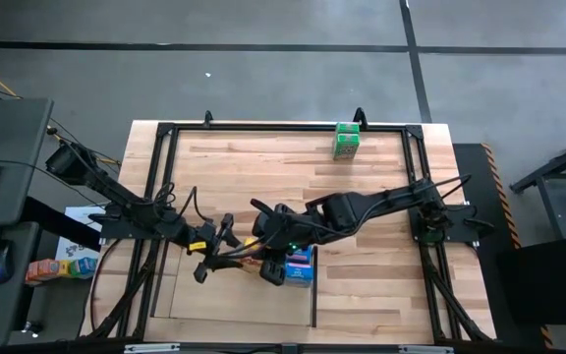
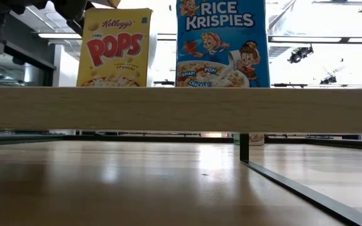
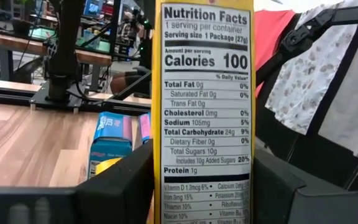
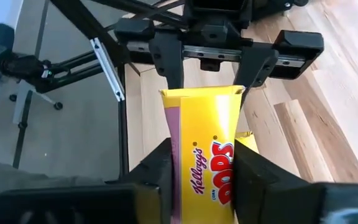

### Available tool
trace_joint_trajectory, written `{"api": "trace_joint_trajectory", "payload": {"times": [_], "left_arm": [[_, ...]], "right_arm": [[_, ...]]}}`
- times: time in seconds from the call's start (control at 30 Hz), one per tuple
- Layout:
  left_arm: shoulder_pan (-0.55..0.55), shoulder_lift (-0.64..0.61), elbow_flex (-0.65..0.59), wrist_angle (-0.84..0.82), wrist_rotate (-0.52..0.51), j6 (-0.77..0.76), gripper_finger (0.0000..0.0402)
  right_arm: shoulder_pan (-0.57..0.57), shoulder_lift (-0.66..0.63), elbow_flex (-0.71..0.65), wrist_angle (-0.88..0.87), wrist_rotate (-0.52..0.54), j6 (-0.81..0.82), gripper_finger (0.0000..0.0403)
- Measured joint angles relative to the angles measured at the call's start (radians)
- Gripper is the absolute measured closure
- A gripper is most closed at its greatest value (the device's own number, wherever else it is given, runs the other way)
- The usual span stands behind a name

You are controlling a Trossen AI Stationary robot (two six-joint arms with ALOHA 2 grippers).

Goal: Stack cereal on shelf
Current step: Put the yellow cereal box on the shelf aligned with the yellow cereal box

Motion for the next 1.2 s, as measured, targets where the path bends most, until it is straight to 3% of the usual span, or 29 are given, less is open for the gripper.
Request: {"api": "trace_joint_trajectory", "payload": {"times": [0.27, 0.43, 0.63, 0.87, 1.2], "left_arm": [[0.001, -0.058, 0.082, -0.122, 0.045, -0.015, 0.0139], [-0.001, -0.176, 0.165, -0.283, 0.095, 0.013, 0.0118], [-0.001, -0.336, 0.226, -0.374, 0.013, 0.124, 0.0119], [0.000, -0.433, 0.226, -0.389, -0.160, 0.190, 0.0119], [0.000, -0.438, 0.226, -0.388, -0.198, 0.183, 0.0119]], "right_arm": [[-0.007, -0.063, 0.001, -0.060, -0.036, -0.019, 0.0342], [-0.008, -0.102, 0.002, -0.003, -0.145, 0.000, 0.0345], [0.021, -0.054, 0.003, 0.097, -0.251, -0.009, 0.0345], [0.022, 0.056, 0.002, 0.077, -0.185, -0.042, 0.0345], [0.062, 0.120, 0.002, -0.004, -0.123, -0.078, 0.0345]]}}
